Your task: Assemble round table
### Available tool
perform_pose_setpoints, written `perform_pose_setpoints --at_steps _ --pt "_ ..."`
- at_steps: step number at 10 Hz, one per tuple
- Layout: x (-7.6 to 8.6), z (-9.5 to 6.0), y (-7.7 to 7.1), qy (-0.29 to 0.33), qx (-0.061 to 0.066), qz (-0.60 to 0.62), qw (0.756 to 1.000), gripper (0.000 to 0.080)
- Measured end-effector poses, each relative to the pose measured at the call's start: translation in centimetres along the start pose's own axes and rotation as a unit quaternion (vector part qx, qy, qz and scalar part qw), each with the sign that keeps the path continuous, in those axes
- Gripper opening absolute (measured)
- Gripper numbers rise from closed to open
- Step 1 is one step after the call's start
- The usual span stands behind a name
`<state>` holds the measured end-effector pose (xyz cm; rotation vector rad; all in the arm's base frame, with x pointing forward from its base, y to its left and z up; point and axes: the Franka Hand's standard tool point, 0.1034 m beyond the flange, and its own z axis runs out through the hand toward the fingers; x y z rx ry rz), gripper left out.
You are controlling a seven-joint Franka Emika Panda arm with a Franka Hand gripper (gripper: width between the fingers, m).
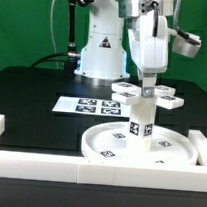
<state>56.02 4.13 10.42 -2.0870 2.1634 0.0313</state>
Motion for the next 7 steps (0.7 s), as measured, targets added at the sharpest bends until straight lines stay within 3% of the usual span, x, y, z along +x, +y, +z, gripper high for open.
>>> perform_pose_setpoints --at_steps 1,4,7 --pt "-0.1 -0.9 0.0 -0.006 -0.008 -0.008 1.0 0.0616" --pt "-0.4 -4.9 -0.5 -0.026 -0.006 -0.024 0.999 0.0648" --pt "-0.2 -4.0 -0.4 -0.022 -0.007 -0.026 0.999 0.0648"
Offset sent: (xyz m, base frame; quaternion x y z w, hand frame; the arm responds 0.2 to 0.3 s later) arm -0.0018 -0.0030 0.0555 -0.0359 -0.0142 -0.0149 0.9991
